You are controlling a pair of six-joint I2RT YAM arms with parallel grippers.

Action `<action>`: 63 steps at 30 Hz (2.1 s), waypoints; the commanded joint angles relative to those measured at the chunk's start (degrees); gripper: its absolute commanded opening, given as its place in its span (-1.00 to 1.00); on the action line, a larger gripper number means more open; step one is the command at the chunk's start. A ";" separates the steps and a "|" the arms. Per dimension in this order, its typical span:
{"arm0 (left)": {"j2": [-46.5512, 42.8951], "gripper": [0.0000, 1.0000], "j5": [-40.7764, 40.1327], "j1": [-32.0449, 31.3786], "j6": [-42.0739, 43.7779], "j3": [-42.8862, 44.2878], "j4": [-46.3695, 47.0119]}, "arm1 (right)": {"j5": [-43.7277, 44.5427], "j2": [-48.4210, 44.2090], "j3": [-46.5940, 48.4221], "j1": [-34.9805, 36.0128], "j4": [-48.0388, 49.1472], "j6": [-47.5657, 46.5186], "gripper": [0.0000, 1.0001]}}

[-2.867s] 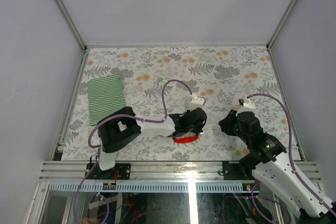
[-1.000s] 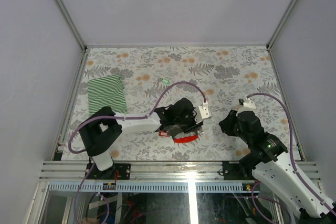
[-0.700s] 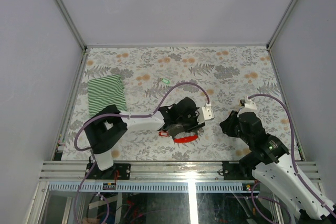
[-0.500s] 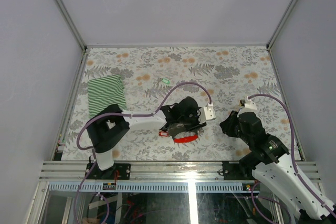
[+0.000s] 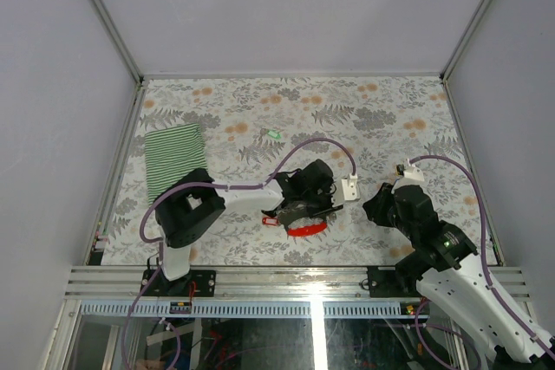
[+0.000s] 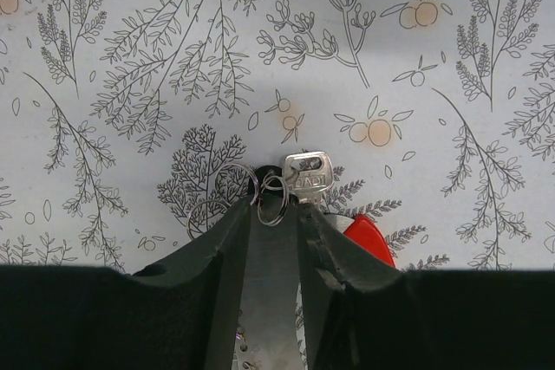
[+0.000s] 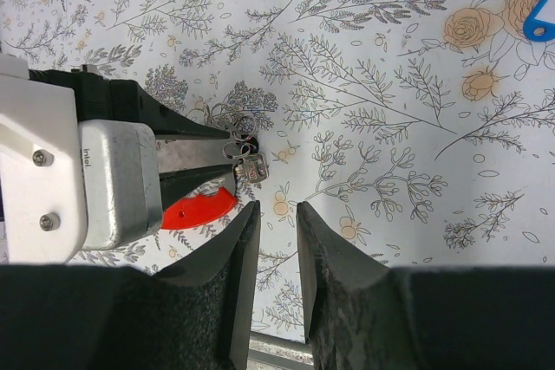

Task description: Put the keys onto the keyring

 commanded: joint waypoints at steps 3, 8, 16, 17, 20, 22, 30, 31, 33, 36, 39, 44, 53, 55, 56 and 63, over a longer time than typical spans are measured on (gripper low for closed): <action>1.19 -0.54 0.07 -0.15 1.78 2.55 -1.40 | 0.34 0.23 1.81 -0.30 1.43 0.45 -0.40; 1.10 -0.74 -0.13 -0.16 1.58 2.47 -1.11 | 0.11 0.43 1.79 -0.28 1.58 0.47 -0.40; -0.03 -0.87 -0.54 0.60 -0.05 1.26 1.25 | 0.02 0.25 1.71 -0.28 1.62 0.55 -0.40; -0.24 -0.87 -0.37 0.81 -0.35 0.99 1.66 | -0.04 0.26 1.70 -0.30 1.63 0.55 -0.40; -0.61 -0.87 -0.36 1.32 -0.94 0.86 2.16 | -0.14 0.30 1.71 -0.30 1.70 0.56 -0.39; -0.65 -0.88 -0.47 1.60 -1.23 0.88 2.41 | -0.21 0.35 1.70 -0.26 1.67 0.57 -0.39; -0.93 -0.80 -0.58 2.50 -2.30 0.39 3.48 | -0.35 0.26 1.54 -0.30 1.87 0.68 -0.39; -0.91 -0.78 -0.69 2.51 -2.40 0.35 3.60 | -0.37 0.29 1.53 -0.29 1.98 0.64 -0.39; -0.95 -0.76 -0.76 2.68 -2.75 0.25 3.93 | -0.38 0.42 1.53 -0.30 1.99 0.64 -0.39; -1.21 -0.74 -0.82 2.95 -3.26 -0.07 4.71 | -0.50 0.59 1.53 -0.28 2.09 0.64 -0.39; -1.46 -0.72 -1.15 3.16 -3.73 -0.28 5.42 | -0.54 0.66 1.46 -0.29 2.21 0.65 -0.39; -1.56 -0.69 -2.49 3.52 -4.31 -0.43 6.01 | -0.64 0.79 1.42 -0.30 2.39 0.59 -0.38; -1.77 -0.55 -2.70 3.59 -4.73 -0.78 6.63 | -0.82 0.83 1.26 -0.29 2.62 0.55 -0.38; -1.66 -0.52 -2.53 3.57 -4.79 -0.77 6.61 | -0.94 0.81 1.26 -0.29 2.55 0.63 -0.38; -1.57 -0.51 -2.35 3.58 -4.88 -0.76 6.64 | -0.86 0.79 1.26 -0.30 2.51 0.53 -0.38; -0.29 -0.38 -1.66 3.60 -4.81 0.08 5.90 | -0.87 0.61 1.09 -0.29 2.39 0.72 -0.38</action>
